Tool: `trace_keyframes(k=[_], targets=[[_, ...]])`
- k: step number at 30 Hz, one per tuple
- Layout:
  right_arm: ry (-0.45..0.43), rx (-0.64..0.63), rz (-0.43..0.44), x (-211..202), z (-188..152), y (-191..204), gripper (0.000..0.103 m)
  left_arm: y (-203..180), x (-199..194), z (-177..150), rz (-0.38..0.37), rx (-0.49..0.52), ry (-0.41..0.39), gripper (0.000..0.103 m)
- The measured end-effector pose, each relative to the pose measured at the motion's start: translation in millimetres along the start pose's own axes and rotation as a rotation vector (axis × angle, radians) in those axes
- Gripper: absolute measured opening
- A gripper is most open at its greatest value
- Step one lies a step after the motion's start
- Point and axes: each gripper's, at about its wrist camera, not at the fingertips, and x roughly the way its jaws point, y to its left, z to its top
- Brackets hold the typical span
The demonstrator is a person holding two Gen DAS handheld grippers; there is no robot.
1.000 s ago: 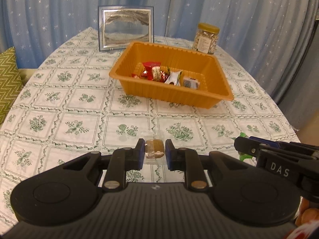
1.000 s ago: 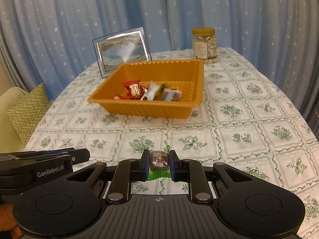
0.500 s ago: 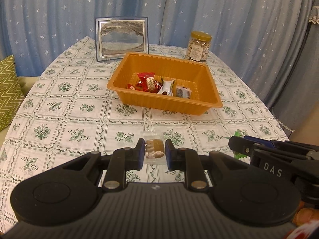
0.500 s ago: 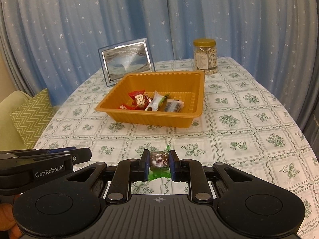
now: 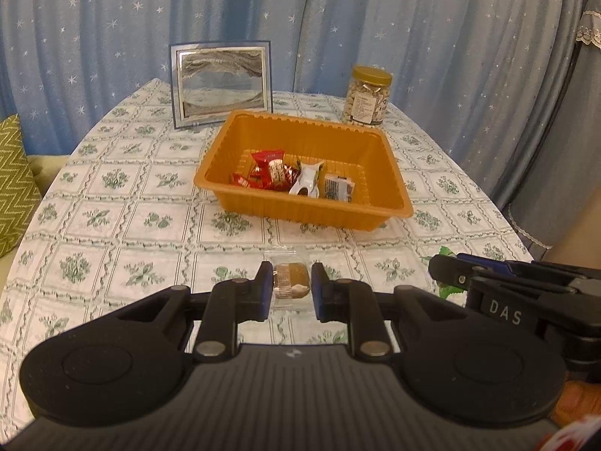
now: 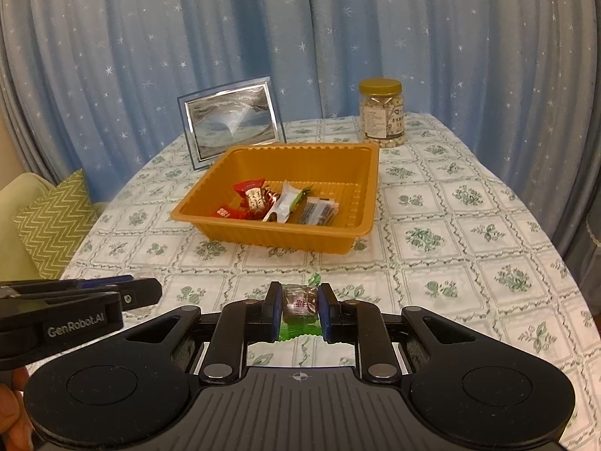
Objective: Organize snacks
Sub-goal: 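Carry both held snacks over the orange tray, then lower the left gripper's snack into the tray and open it while the right lowers its candy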
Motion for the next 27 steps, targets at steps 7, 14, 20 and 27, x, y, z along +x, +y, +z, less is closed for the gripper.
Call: trace_keyframes(k=[7,14,20,27], targets=[[-0.013,-0.012,-0.004,15.4,27.5,-6.6,0.02,5.2,14.2,24.7,-0.005,0.002,-0.017,0.019],[-0.023,-0.022,-0.004,36.3,60.7,-13.8,0.02,13.8,34.0,58.0,-0.02,-0.007,-0.034,0.019],[-0.016,-0.025,0.0,60.7,88.7,-21.1,0.02,19.0,57.1,86.1,-0.028,-0.006,-0.035,0.019],[0.015,-0.036,-0.007,97.5,108.8,-26.3,0.02,22.9,89.3,108.4,-0.028,0.005,-0.018,0.019]])
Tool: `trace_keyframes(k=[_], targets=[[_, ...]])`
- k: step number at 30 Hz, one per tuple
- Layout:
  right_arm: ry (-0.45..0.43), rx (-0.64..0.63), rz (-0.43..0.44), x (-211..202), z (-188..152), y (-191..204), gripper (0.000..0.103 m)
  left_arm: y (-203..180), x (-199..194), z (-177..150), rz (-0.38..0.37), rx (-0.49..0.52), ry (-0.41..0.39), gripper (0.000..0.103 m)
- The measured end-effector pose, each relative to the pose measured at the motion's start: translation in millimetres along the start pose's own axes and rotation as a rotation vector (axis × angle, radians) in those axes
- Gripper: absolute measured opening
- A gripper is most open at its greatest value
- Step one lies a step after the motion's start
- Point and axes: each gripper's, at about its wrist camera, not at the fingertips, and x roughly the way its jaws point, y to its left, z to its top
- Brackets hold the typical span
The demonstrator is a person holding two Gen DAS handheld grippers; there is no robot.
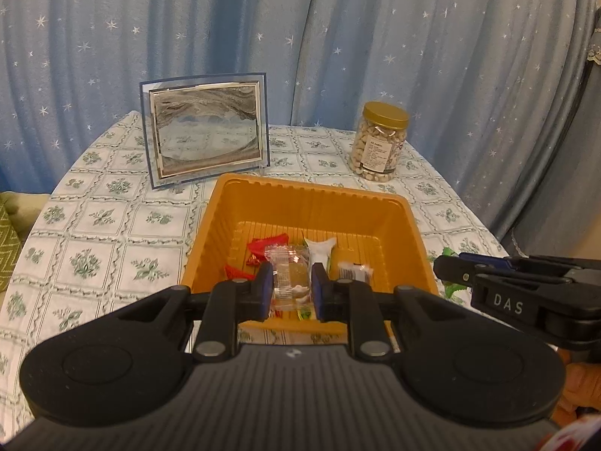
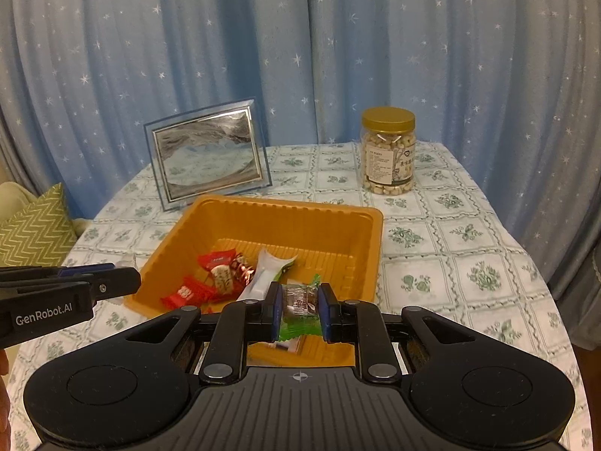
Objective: Organize snacks
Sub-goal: 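Lower the left gripper's snack into the tray and open it while the right lowers its candy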
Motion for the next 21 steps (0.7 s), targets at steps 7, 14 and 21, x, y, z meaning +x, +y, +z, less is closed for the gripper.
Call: trace_keyframes(k=[7,14,21], targets=[[0.028,0.005,0.007,30.8,15.1,-3.2,0.02,7.5,28.2,10.5,-0.007,-0.012,0.023,0.019],[0.057,0.028,0.008,55.3,20.0,-8.3,0.02,13.5,52.3,16.6,-0.009,-0.016,0.041,0.019],[0.07,0.042,0.006,69.0,19.6,-12.6,0.02,13.6,70.9,17.0,-0.017,-0.014,0.063,0.019]])
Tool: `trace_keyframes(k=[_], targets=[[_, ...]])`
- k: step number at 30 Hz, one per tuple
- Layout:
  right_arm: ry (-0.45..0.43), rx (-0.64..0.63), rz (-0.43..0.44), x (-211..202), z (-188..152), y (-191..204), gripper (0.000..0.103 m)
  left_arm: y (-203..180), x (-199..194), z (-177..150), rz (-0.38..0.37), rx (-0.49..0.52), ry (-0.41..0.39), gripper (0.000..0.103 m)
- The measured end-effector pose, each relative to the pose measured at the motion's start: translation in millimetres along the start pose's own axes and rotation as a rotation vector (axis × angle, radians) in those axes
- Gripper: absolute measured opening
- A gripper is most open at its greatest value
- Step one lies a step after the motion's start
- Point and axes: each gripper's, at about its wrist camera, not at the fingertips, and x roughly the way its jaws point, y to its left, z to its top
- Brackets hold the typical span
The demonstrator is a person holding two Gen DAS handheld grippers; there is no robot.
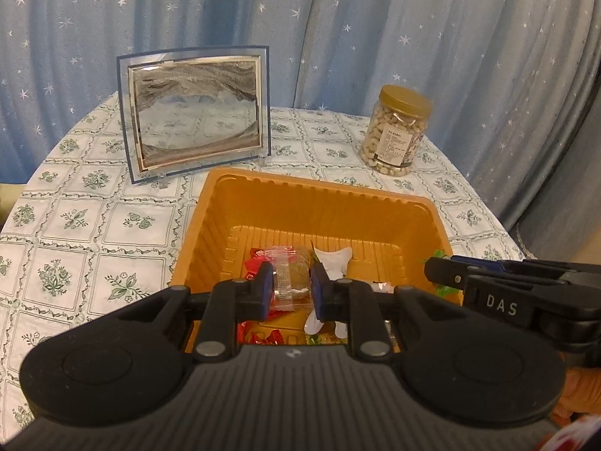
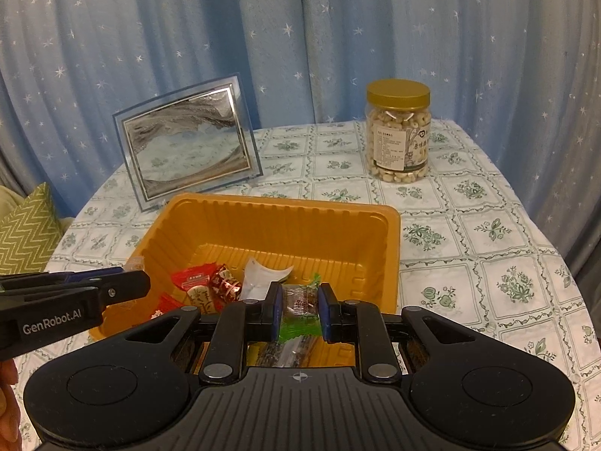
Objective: Organize snacks
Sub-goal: 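Lower the left gripper's snack into the tray and open it while the right lowers its candy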
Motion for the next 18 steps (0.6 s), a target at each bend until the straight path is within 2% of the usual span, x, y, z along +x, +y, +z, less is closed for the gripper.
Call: trace_keyframes(k=[17,18], targets=[[-0.007,0.009,0.0,3.9,0.1,-3.9,0.02,-9.0,15.7,2.1,0.0,0.017,0.005,0.02],[-0.007,0.009,0.0,3.8,0.1,-4.2,0.02,-8.6,15.8,2.3,0.001,0.014,0.001,0.022]])
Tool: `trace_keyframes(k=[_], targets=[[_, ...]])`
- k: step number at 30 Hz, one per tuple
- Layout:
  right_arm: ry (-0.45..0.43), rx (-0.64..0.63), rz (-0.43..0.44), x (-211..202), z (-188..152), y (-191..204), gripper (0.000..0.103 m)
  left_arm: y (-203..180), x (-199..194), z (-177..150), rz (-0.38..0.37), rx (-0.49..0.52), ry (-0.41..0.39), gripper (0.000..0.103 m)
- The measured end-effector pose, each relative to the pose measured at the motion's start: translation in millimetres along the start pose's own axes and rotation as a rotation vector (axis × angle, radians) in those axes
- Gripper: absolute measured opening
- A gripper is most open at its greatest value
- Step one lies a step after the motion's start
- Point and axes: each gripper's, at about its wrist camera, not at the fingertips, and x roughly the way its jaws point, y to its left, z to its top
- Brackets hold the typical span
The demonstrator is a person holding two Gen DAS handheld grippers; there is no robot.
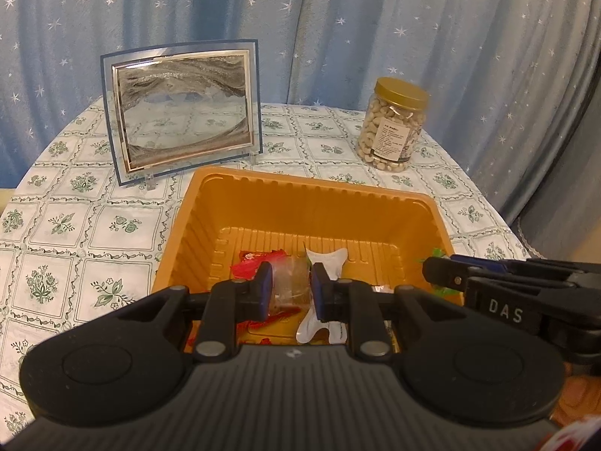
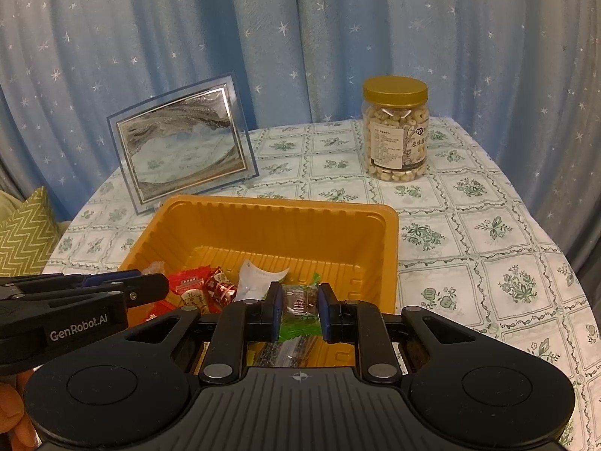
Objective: Organize snacks
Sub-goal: 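Lower the left gripper's snack into the tray and open it while the right lowers its candy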
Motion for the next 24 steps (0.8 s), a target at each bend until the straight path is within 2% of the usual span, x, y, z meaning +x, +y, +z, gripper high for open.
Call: trace_keyframes(k=[1,2,3,11,24], targets=[[0.0,0.0,0.0,0.0,0.1,-0.4,0.02,0.5,0.3,0.1,0.001,-0.003,-0.001,0.028],[0.0,0.0,0.0,-0.1,0.0,-0.7,0.02,1.1,0.2,0.1,0.004,-0.008,-0.001,0.04],[0.0,0.003,0.0,-0.2,0.1,-0.9,0.02,2.1,-0.2,0.4,0.002,-0.009,-0.003,0.041],[-0.005,0.01,0.002,-3.1,3.0,-3.1,0.02,12.4,-3.5,-1.9,0.034,0.004,0.007,0.044],[-0.01,0.002,0.011,-5.5,7.7,3.5,0.02,13.6,-6.8,-5.5,0.037,0.023,0.019,0.044]])
